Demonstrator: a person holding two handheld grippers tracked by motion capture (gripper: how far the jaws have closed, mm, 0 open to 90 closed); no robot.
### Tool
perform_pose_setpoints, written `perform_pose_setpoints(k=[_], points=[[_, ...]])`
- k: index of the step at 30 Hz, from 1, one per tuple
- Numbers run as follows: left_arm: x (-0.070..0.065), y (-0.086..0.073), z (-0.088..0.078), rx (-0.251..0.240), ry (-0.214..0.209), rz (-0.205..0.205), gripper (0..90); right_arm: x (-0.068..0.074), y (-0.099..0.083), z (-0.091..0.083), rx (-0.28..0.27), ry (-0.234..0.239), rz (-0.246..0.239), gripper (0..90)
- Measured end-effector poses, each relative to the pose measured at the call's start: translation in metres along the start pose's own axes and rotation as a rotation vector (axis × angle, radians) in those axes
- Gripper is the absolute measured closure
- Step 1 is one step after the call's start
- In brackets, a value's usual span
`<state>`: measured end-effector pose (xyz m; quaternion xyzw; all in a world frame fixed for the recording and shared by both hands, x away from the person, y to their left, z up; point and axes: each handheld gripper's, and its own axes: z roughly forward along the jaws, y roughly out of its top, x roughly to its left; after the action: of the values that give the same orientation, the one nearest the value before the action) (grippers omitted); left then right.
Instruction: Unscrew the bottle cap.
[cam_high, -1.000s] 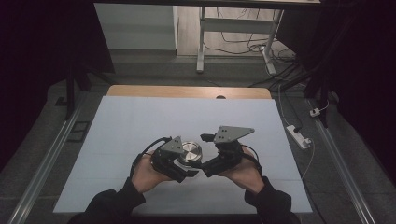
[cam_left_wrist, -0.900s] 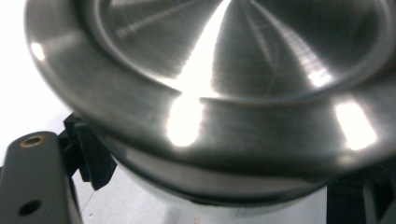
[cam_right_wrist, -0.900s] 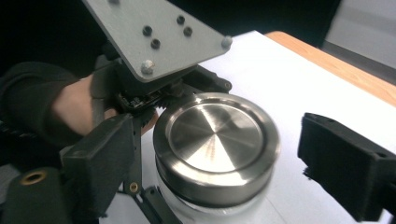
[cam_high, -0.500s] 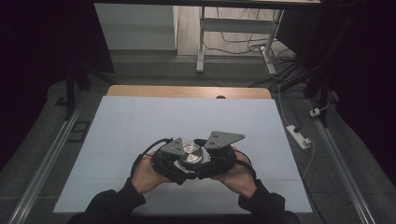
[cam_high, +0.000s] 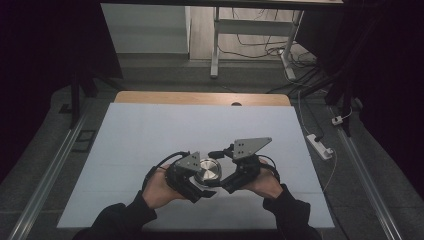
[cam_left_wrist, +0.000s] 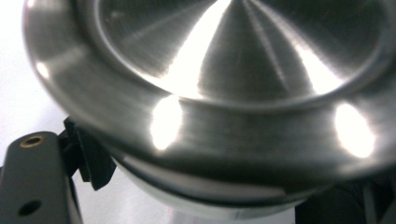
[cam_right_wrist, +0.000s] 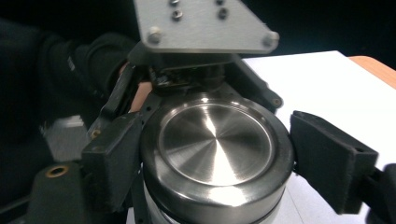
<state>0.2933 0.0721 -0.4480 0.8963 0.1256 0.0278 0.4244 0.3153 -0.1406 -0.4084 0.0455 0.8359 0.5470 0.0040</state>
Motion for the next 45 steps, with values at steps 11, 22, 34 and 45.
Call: perform_pose_setpoints(k=[11,22,34,45], points=[[0.005,-0.004,-0.004,-0.005,0.141,-0.1,15.6,0.029,0.02,0.015,0.099,-0.366,0.1,14.9],[0.004,-0.003,-0.008,-0.036,-0.045,-0.015,15.6,0.025,0.019,0.008,0.074,-0.188,0.033,19.3],[0.002,0.001,-0.007,0.01,0.064,-0.029,15.6,0.011,0.014,-0.002,0.056,-0.14,0.066,7.6],[0.002,0.0,-0.006,-0.002,0.076,-0.061,15.6,0.035,0.021,0.022,0.134,-0.36,0.085,18.0]])
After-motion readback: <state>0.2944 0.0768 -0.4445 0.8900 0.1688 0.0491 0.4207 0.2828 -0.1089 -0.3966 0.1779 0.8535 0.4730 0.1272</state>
